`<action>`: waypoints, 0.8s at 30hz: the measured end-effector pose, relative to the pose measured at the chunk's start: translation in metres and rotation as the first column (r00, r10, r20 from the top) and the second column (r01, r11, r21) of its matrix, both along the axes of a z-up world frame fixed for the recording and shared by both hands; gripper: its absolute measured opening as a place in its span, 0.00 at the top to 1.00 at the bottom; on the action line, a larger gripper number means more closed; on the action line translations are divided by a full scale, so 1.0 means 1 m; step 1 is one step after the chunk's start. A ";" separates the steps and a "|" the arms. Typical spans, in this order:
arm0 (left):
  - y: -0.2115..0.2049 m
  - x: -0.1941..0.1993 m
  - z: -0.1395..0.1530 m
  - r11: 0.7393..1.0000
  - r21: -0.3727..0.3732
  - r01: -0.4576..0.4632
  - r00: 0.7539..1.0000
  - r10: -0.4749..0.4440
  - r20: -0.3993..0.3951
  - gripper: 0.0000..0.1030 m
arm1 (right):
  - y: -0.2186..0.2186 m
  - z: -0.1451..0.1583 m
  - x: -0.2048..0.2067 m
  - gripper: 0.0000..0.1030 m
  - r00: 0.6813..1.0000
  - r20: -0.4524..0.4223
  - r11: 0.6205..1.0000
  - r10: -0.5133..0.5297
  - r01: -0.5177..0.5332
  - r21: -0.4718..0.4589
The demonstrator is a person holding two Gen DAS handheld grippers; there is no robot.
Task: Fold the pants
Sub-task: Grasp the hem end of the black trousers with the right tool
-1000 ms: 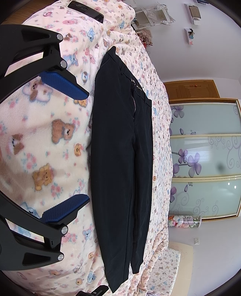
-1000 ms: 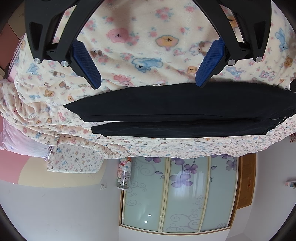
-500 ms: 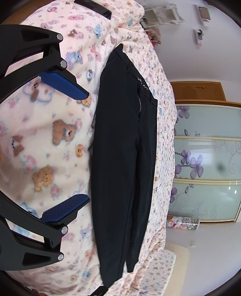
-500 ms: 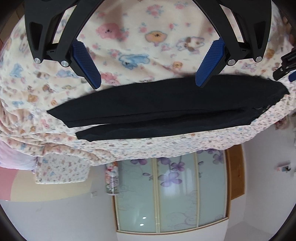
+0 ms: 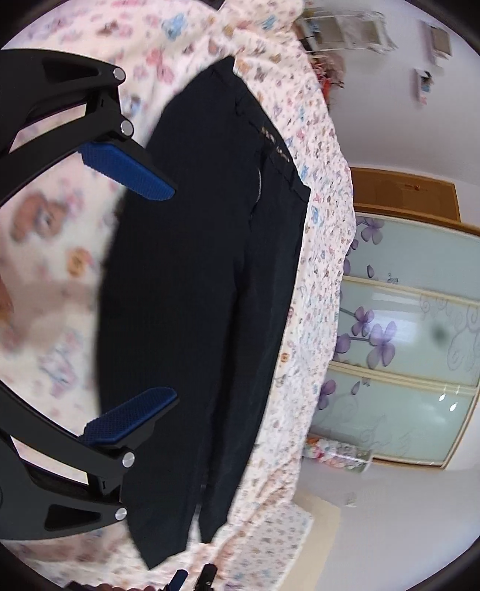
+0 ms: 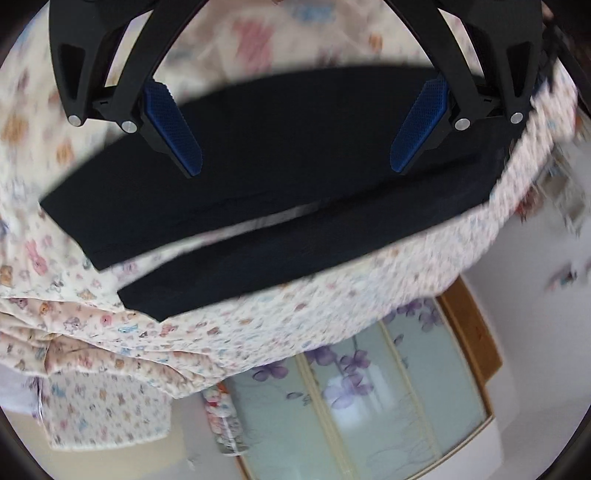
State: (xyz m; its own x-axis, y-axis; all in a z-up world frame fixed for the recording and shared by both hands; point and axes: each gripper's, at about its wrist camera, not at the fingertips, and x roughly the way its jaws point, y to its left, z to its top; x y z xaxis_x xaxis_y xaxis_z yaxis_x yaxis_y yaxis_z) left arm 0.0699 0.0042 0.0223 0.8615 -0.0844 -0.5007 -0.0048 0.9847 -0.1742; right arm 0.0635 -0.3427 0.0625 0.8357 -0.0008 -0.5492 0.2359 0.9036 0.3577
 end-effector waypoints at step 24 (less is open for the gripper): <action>-0.023 0.040 -0.045 0.994 -0.003 0.108 0.991 -0.108 -0.082 0.02 | -0.255 -0.067 0.212 0.40 0.914 -0.073 0.916 -0.399 0.394 -0.081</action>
